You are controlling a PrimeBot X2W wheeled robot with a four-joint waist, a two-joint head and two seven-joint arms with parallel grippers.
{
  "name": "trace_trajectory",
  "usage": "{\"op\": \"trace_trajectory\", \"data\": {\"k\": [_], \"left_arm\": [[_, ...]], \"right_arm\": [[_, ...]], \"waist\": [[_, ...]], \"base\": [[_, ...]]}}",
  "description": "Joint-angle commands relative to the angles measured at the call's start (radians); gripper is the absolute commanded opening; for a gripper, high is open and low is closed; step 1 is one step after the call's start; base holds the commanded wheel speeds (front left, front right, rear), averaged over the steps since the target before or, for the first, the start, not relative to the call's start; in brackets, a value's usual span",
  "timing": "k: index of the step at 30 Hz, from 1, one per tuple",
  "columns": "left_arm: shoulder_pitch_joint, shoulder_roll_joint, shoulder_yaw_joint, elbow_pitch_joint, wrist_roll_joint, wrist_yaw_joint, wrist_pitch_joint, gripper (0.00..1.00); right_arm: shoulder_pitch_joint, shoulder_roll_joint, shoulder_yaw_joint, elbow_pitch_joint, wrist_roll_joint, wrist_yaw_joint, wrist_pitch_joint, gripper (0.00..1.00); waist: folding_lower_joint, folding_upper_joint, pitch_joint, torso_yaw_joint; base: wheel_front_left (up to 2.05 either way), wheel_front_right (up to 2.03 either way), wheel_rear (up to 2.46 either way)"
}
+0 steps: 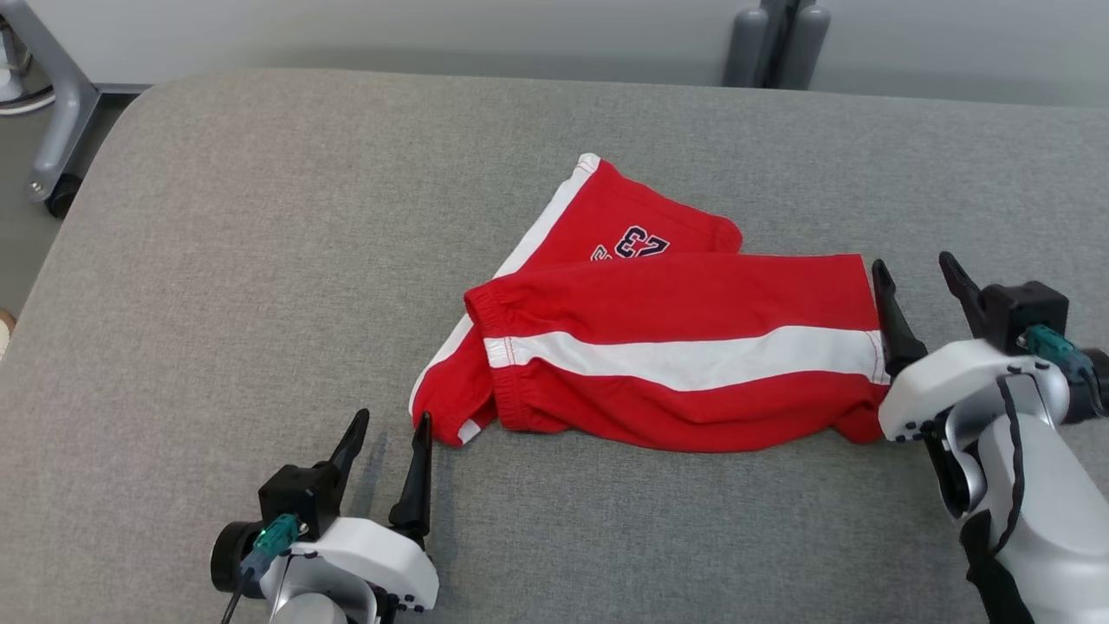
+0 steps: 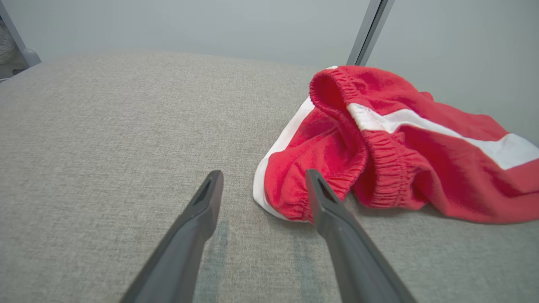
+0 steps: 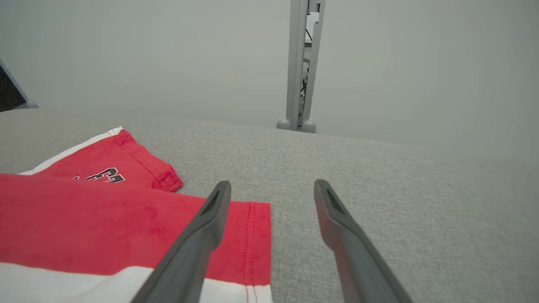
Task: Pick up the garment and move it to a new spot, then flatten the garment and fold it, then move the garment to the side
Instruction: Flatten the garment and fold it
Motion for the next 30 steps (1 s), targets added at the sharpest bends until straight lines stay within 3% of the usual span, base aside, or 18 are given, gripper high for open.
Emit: {"op": "trace_trajectory", "data": {"k": [1, 8, 16, 23, 30], "left_arm": [[0.018, 0.004, 0.015, -0.007, 0.01, 0.011, 0.0, 1.0], [0.038, 0.004, 0.074, -0.025, 0.043, 0.013, 0.0, 1.0], [0.083, 0.005, 0.158, -0.052, 0.087, 0.022, 0.0, 1.0], [0.143, 0.004, 0.213, -0.056, 0.108, 0.017, 0.0, 1.0], [0.178, 0.004, 0.201, -0.054, 0.097, 0.02, 0.0, 1.0]], "right_arm": [[0.054, 0.014, -0.054, -0.029, -0.018, 0.0, 0.001, 1.0], [0.198, 0.061, -0.136, -0.18, -0.047, 0.0, 0.0, 1.0], [0.355, 0.082, -0.117, -0.338, -0.061, 0.0, 0.001, 1.0], [0.433, 0.083, -0.056, -0.377, 0.003, 0.0, 0.001, 1.0], [0.469, 0.083, -0.023, -0.376, 0.033, 0.0, 0.001, 1.0]], "waist": [[0.0, 0.0, -0.025, -0.025], [0.0, 0.0, -0.069, -0.094], [0.0, 0.0, -0.124, -0.179], [0.0, 0.0, -0.167, -0.206], [0.0, 0.0, -0.192, -0.203]], "base": [[0.0, 0.0, 0.0], [0.0, 0.0, 0.0], [0.0, 0.0, 0.0], [0.0, 0.0, 0.0], [0.0, 0.0, 0.0]]}}
